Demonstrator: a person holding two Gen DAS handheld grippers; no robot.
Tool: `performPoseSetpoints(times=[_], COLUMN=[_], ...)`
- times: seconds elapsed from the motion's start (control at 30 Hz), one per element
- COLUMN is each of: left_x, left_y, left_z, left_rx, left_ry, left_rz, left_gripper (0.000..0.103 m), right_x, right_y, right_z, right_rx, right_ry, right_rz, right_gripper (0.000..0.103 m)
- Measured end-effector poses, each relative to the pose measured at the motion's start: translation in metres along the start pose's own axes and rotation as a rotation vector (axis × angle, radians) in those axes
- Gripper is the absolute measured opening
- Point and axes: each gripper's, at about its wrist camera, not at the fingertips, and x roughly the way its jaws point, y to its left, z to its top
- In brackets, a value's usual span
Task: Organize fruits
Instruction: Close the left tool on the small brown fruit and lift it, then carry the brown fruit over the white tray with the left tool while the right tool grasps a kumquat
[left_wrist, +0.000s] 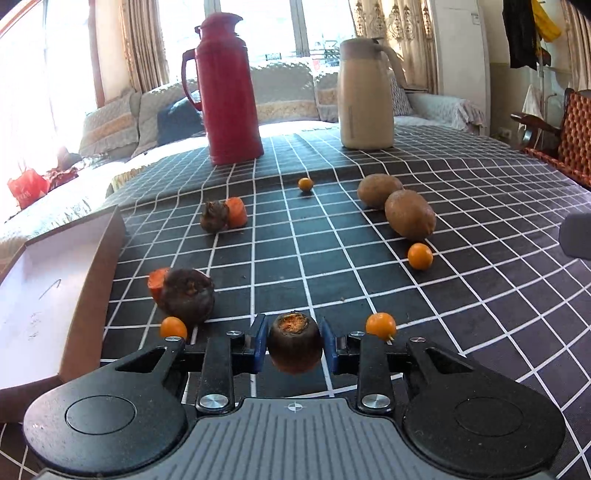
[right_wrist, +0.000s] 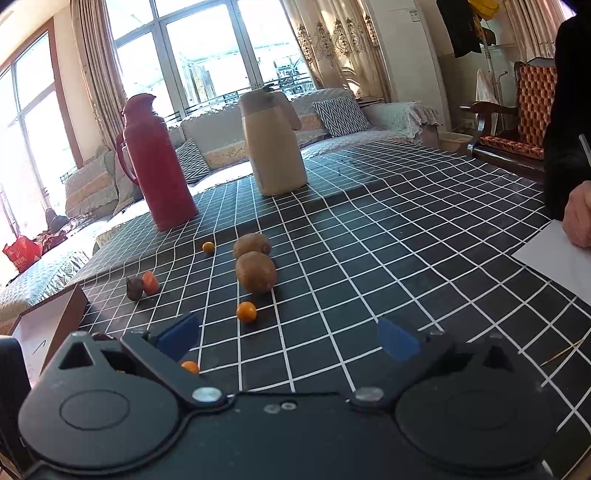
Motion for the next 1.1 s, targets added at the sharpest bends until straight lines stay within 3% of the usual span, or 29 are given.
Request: performPoseSetpoints(times=[0.23,0.53,0.8,1.1], left_x=[-0.021,0.001,0.019,0.015], left_y=[0.078,0.187,0.213,0.213], left_z=[0.019,0.0,-0.016,-0.019], left_rx=[-0.162,-0.357,-0.42,-0.43], left_ry=[-0.066,0.072,0.144,0.151], left_rz=[0.15,0.393,0.438,0.432], left_gripper=[0.031,0.031,0.031,0.032], right_x=[0.007,0.01,0.009,0.011], right_y=[0.018,0.047,0.06,0.061], right_z=[-0.007,-0.018,-0.022,-0.024], right_rx=[-0.074,-0.144,-0.179,-0.195], right_ry=[0.023,0.037,0.036,0.04], right_rz=[0.023,0.042,0.049,0.041], right_gripper=[0.103,0.103,0.103,0.103])
